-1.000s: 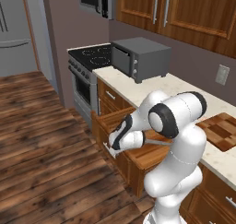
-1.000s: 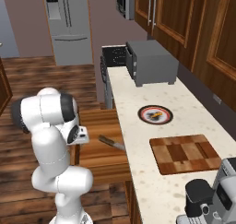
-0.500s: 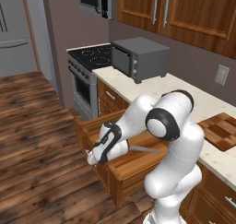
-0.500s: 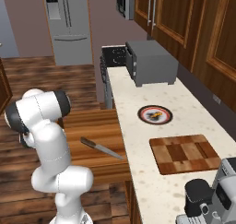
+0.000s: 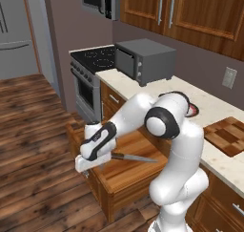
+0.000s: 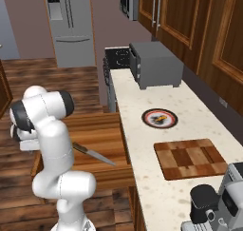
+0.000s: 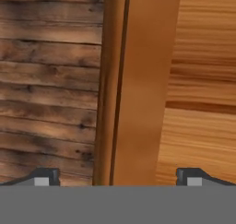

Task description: Pick up the knife from the drawer and place it on the cutting board. Then place the meat from the plate to the cutting board.

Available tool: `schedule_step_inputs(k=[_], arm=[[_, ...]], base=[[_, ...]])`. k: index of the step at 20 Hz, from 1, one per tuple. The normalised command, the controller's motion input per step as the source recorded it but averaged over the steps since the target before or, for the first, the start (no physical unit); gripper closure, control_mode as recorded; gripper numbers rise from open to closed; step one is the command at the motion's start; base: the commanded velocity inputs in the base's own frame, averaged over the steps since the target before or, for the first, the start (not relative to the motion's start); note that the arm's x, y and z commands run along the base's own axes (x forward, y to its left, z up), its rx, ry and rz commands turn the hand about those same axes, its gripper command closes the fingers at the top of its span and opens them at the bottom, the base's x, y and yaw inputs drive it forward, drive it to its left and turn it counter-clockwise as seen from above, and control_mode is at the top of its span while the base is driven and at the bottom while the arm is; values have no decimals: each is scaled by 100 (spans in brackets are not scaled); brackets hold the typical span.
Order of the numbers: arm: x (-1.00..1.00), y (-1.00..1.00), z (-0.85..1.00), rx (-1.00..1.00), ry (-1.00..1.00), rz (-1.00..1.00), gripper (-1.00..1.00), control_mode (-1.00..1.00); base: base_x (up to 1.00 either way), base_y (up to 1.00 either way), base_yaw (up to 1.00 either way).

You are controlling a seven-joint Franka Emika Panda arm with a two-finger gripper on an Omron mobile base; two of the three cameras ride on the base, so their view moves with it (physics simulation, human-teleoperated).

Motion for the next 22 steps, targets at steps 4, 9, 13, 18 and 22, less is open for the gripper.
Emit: schedule_step_inputs(k=[4,9,13,18,22], arm=[[0,1,88,-10,14,5,-100,-100],[0,-21,43,-1,6,10,-100,-100],[2,-55,0,0,0,27,-100,-100],[9,-56,0,2,3,34,-100,-100],[18,-56,0,5,4,35,-100,-100]], base=[[0,0,0],[0,0,0],[0,0,0],[0,0,0],[0,0,0]])
